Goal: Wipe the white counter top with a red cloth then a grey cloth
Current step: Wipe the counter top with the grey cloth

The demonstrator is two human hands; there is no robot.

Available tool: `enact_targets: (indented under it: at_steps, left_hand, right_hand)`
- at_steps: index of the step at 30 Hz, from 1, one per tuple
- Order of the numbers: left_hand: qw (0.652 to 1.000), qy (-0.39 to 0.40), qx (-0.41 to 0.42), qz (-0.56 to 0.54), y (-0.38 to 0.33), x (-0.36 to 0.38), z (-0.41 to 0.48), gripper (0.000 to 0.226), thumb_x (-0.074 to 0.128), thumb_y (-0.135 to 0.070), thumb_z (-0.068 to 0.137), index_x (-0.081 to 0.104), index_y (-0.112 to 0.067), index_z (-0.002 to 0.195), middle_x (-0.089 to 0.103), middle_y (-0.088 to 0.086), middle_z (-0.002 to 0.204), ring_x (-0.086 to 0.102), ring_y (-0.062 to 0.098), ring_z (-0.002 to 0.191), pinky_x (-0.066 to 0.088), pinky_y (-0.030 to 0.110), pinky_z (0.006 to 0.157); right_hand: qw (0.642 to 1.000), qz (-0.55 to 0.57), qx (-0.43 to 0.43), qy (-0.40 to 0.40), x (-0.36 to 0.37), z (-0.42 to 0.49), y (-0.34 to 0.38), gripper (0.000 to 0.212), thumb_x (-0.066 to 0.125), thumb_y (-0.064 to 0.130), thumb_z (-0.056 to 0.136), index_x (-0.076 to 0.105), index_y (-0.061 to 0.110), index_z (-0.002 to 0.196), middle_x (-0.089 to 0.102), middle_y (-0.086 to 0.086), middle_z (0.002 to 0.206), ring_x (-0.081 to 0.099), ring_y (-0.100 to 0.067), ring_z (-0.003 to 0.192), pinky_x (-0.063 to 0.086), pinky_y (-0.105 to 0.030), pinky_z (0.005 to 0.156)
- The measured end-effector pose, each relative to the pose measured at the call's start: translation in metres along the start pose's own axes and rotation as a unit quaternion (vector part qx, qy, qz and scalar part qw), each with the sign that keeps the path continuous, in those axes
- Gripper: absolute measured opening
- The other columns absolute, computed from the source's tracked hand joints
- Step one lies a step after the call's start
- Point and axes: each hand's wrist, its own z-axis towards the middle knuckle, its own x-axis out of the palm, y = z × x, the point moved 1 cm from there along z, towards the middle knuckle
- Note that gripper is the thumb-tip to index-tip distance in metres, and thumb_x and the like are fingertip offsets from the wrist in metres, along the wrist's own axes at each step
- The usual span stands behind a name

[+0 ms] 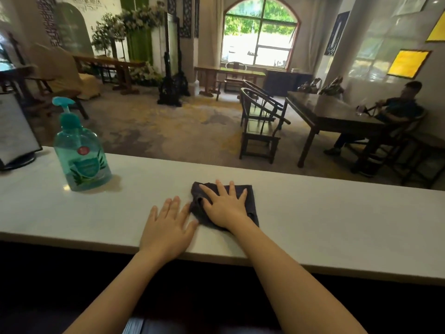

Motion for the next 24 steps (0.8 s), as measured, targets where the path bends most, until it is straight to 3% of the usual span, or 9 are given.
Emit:
enact_targets:
  at_steps: [10,14,21,24]
  left_hand:
    - [1.0,-0.003,0.005,0.004,0.002,0.001,0.0,0.063,0.01,-0.061,0.089,0.0,-0.036,0.146,-0.006,-0.003,0.158,-0.008,0.014,0.144,-0.006,0.04,0.116]
    - [1.0,0.009,0.01,0.008,0.001,-0.002,-0.002,0.063,0.011,-0.06,0.089,0.002,-0.034,0.146,-0.004,-0.001,0.159,-0.007,0.015,0.145,-0.004,0.042,0.117]
    - [1.0,-0.005,0.009,0.012,0.003,-0.001,-0.002,0.064,0.011,-0.06,0.088,0.004,-0.034,0.146,-0.002,-0.001,0.159,-0.004,0.016,0.145,-0.003,0.041,0.117]
    - [1.0,-0.006,0.015,0.012,0.003,0.0,-0.002,0.065,0.009,-0.061,0.087,0.002,-0.035,0.146,-0.003,-0.001,0.159,-0.006,0.015,0.145,-0.004,0.04,0.117]
  right_hand:
    - [0.996,-0.013,0.077,-0.038,-0.019,0.043,-0.058,0.05,0.015,0.054,0.094,0.015,0.044,0.143,0.005,0.0,0.16,-0.004,-0.033,0.145,-0.008,-0.064,0.111]
    - [0.996,-0.004,0.08,-0.033,-0.015,0.007,-0.058,0.051,0.016,0.052,0.094,0.014,0.041,0.144,0.005,-0.001,0.16,-0.003,-0.034,0.145,-0.007,-0.063,0.112]
    - [0.999,0.003,0.007,-0.046,0.006,-0.093,-0.035,0.05,0.015,0.055,0.092,0.008,0.049,0.141,0.002,0.004,0.16,-0.007,-0.028,0.146,-0.009,-0.059,0.112]
    - [0.997,-0.015,0.033,-0.066,0.005,-0.111,-0.061,0.049,0.015,0.053,0.091,0.008,0.051,0.14,0.007,0.007,0.159,-0.002,-0.024,0.146,-0.006,-0.057,0.113]
